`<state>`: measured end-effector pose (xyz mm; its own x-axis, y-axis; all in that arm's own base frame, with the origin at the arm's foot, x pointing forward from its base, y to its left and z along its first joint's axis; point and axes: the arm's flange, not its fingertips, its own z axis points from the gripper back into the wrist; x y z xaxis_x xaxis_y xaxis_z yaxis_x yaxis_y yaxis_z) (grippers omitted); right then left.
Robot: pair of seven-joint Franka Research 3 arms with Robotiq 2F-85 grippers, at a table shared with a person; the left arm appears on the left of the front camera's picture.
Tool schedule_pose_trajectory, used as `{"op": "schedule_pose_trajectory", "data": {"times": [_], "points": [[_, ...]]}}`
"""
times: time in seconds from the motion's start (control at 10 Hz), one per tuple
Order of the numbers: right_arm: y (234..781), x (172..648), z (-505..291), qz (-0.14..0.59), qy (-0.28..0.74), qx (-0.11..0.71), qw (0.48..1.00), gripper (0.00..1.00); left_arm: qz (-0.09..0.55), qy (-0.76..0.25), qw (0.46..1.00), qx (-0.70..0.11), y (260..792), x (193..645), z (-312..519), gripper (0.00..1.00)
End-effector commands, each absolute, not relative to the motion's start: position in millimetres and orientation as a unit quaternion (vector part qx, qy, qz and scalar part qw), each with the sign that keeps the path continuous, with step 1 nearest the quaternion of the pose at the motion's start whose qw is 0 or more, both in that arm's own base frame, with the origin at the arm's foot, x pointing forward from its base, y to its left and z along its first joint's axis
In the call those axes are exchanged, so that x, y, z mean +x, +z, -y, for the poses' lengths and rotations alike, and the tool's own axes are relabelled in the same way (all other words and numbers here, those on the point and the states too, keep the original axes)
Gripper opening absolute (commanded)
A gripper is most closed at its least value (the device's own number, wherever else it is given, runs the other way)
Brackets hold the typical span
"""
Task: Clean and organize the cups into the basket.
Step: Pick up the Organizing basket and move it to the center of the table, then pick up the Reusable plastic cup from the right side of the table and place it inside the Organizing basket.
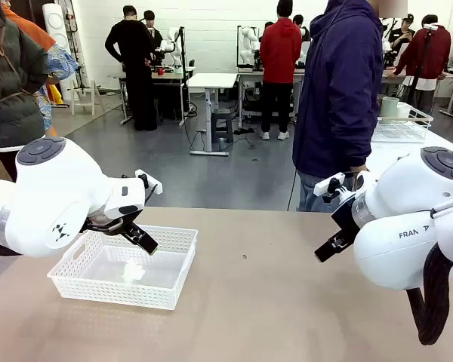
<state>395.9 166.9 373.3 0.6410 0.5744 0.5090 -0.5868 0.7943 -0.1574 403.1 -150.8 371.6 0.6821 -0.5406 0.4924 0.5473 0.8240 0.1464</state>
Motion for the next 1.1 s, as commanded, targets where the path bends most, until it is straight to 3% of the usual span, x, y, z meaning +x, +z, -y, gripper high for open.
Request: {"op": "schedule_pose_trajectory", "data": {"times": [0.0,1.0], "points": [[373.3,395.9,-166.9,0.277,0.321,0.011,0.906,1.0,0.267,-0.297,0.917,-0.006,371.6,403.1,150.8,1.0],[373.3,395.9,-166.9,0.277,0.321,0.011,0.906,1.0,0.267,-0.297,0.917,-0.006,371.6,403.1,150.8,1.0]]}}
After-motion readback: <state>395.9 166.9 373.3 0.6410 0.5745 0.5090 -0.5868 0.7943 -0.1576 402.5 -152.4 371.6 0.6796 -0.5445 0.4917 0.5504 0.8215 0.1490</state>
